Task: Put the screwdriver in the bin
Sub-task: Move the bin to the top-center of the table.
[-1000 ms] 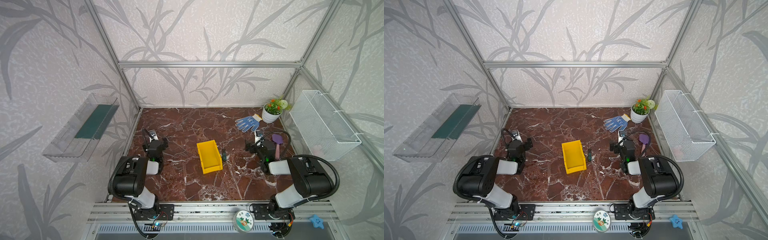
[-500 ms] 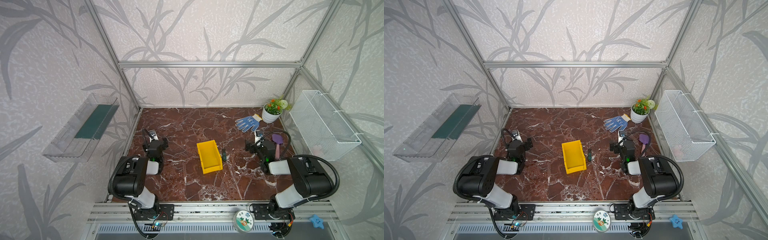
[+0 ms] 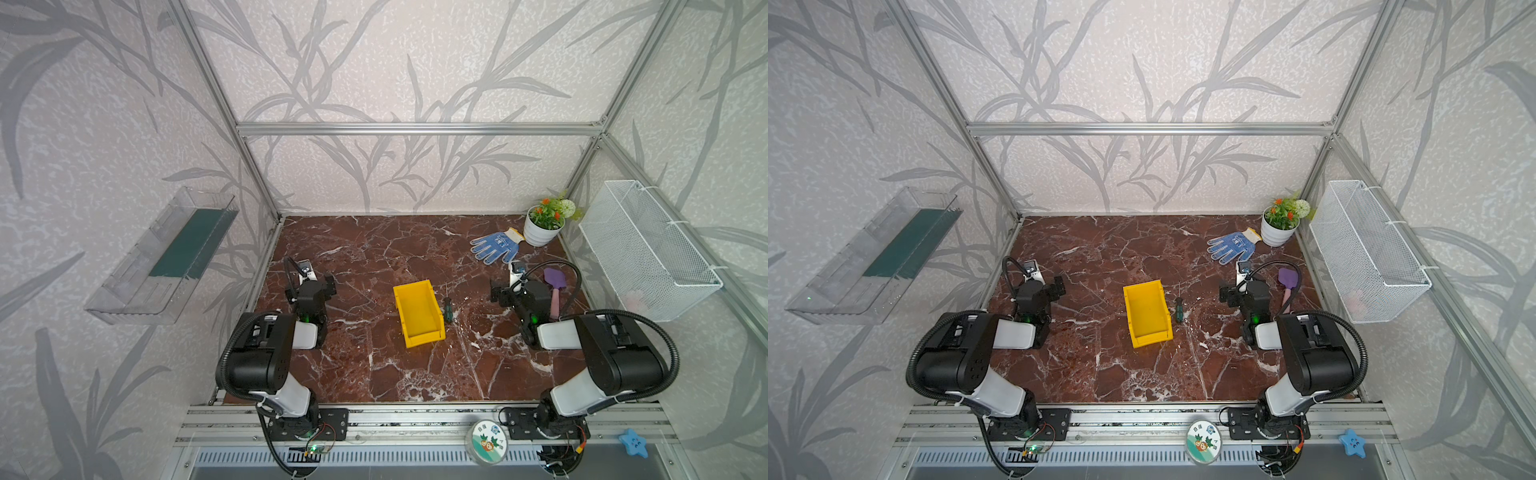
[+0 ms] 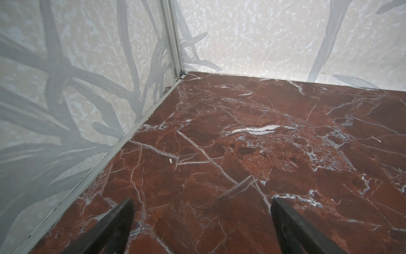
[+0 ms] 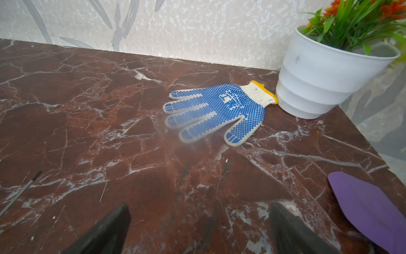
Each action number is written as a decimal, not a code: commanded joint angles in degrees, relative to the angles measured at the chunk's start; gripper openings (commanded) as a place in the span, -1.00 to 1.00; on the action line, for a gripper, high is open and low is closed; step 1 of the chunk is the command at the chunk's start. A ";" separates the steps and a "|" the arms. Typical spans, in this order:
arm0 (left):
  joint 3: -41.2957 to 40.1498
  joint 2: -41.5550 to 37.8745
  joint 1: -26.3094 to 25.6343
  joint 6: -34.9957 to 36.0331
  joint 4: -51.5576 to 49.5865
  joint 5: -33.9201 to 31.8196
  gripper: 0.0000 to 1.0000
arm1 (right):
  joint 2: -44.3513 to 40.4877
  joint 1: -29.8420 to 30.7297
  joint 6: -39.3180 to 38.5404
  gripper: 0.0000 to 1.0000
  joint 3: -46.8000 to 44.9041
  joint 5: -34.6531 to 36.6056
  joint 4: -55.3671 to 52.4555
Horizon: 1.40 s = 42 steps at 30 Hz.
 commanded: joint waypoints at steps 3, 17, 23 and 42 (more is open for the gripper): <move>-3.28 -1.91 -0.55 -0.47 4.04 -2.89 0.99 | -4.01 0.15 1.39 0.98 -0.64 5.69 0.07; -4.03 -15.60 -11.15 13.15 -1.25 -9.52 0.99 | -28.65 0.24 14.13 0.98 -0.30 10.49 -21.34; 1.98 -30.36 -16.04 -2.47 -23.54 -9.93 0.99 | -32.88 -0.20 26.63 0.98 3.44 4.25 -32.01; 12.00 -30.97 -33.01 -27.83 -62.18 4.99 0.99 | -8.86 33.76 17.67 0.77 26.36 3.26 -59.53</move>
